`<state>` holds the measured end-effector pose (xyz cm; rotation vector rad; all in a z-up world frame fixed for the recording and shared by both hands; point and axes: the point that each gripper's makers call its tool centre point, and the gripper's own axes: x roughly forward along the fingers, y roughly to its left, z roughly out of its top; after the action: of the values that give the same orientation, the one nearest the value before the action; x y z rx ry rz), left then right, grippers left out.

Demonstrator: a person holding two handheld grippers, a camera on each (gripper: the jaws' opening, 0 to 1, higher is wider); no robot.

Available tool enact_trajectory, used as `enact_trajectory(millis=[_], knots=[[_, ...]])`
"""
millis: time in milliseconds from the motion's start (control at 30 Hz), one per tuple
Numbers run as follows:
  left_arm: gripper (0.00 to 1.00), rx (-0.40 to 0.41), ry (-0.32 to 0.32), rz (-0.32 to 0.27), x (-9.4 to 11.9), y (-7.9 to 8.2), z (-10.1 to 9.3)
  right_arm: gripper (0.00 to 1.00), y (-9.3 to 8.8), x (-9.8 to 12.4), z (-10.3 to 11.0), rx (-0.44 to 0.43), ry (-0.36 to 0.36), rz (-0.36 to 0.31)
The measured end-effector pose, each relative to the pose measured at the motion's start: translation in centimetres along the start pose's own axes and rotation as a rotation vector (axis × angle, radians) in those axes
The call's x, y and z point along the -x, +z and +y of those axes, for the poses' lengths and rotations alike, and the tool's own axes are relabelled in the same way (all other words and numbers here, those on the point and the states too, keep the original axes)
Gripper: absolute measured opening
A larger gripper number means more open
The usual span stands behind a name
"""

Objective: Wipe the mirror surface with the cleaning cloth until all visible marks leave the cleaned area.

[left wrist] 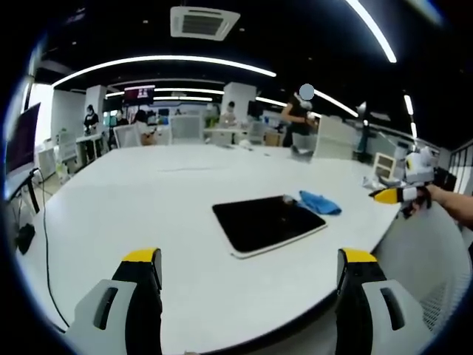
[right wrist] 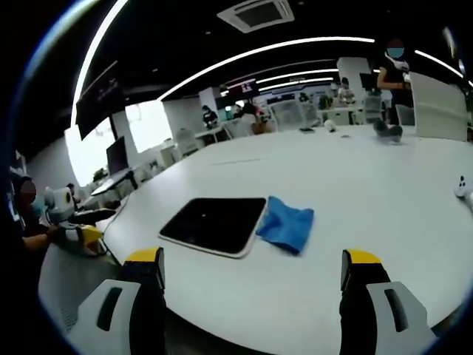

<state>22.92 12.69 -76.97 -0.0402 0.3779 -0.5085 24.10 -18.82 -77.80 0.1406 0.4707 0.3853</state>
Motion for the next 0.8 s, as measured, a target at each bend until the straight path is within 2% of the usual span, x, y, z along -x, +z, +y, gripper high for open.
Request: enact_trajectory(millis=[100, 200, 233, 300, 467, 633, 733, 800], knots=[[0.99, 0.003, -0.004, -0.007, 0.0, 0.1, 0.0, 0.99, -0.1, 0.0, 0.0, 0.003, 0.0, 0.003], [0.97, 0.01, -0.011, -0.041, 0.2, 0.6, -0.1, 0.99, 0.0, 0.0, 0.4, 0.013, 0.018, 0.0], [0.97, 0.008, -0.01, -0.039, 0.1, 0.6, -0.1, 0.99, 0.2, 0.0, 1.1, 0.023, 0.058, 0.004], [0.97, 0.01, -0.011, -0.033, 0.1, 0.4, -0.1, 0.97, 1.3, 0.0, 1.1, 0.058, 0.057, -0.026], [0.97, 0.013, -0.013, -0.034, 0.2, 0.4, -0.1, 0.77, 1.4, -0.3, 0.1, 0.181, 0.036, 0.036], [0.97, 0.023, -0.009, -0.039, 0.2, 0.4, 0.0, 0.53, 1.5, -0.7, -0.4, 0.227, 0.032, 0.081], [0.97, 0.023, -0.01, -0.036, 0.2, 0.4, -0.1, 0.44, 2.1, -1.0, -1.1, 0.261, 0.015, 0.091], [0.97, 0.02, -0.008, -0.029, 0.2, 0.3, -0.1, 0.36, 2.7, -1.2, -1.7, 0.315, 0.024, 0.117]])
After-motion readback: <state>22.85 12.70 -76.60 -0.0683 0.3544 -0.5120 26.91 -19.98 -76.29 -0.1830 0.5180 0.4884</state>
